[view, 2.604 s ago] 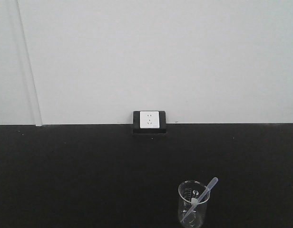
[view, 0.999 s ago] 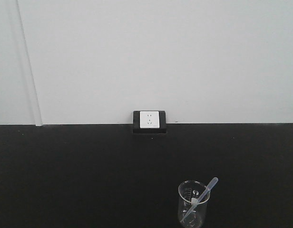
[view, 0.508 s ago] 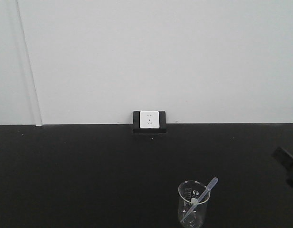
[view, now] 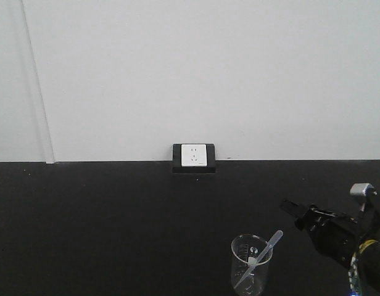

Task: Grab transparent chemical and place on left bench
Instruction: 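Reach the right gripper to the dropper bulb and close on it, then lift the dropper pipette up out of the beaker with the right gripper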

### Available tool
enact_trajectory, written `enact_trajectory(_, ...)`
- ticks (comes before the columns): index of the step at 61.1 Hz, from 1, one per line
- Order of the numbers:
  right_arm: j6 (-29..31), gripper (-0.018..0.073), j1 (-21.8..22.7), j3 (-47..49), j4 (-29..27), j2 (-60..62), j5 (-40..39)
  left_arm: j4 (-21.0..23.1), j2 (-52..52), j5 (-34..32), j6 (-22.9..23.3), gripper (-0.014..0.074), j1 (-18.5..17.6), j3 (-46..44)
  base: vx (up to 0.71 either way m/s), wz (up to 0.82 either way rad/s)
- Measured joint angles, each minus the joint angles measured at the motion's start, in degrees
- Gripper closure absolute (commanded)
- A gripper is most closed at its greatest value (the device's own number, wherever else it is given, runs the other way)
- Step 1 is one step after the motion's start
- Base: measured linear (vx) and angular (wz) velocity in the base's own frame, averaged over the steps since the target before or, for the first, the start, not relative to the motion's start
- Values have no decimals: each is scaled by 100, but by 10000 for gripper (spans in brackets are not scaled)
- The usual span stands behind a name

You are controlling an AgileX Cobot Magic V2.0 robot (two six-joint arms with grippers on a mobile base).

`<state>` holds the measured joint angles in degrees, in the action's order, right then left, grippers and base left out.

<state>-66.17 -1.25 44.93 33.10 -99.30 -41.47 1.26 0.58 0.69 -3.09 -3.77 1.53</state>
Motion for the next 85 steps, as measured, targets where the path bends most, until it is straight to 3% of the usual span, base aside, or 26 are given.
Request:
enact_trajectory(15, -130, 65, -119, 284, 338, -741, -83, 0, 0, 0, 0, 600, 0, 0, 0, 0)
enact_trajectory(22, -140, 118, -249, 284, 357, -920, -90, 0, 0, 0, 0, 600, 0, 0, 0, 0)
enact_trajectory(40, -26, 573, -340, 284, 351, -977, -130, 0, 0, 0, 0, 600, 0, 0, 0, 0)
enact_trajectory(57, 414, 562, -340, 284, 346, -977, -156, 0, 0, 0, 0, 600, 0, 0, 0, 0)
enact_trajectory(68, 1230, 562, -340, 284, 197, -658, -20, 0, 0, 0, 0, 600, 0, 0, 0, 0)
enact_trajectory(77, 1809, 562, -340, 284, 166, 96, 581, 0, 0, 0, 0, 600, 0, 0, 0, 0)
enact_trajectory(85, 2100, 562, -340, 284, 460, 1127, 1713, 0, 0, 0, 0, 600, 0, 0, 0, 0)
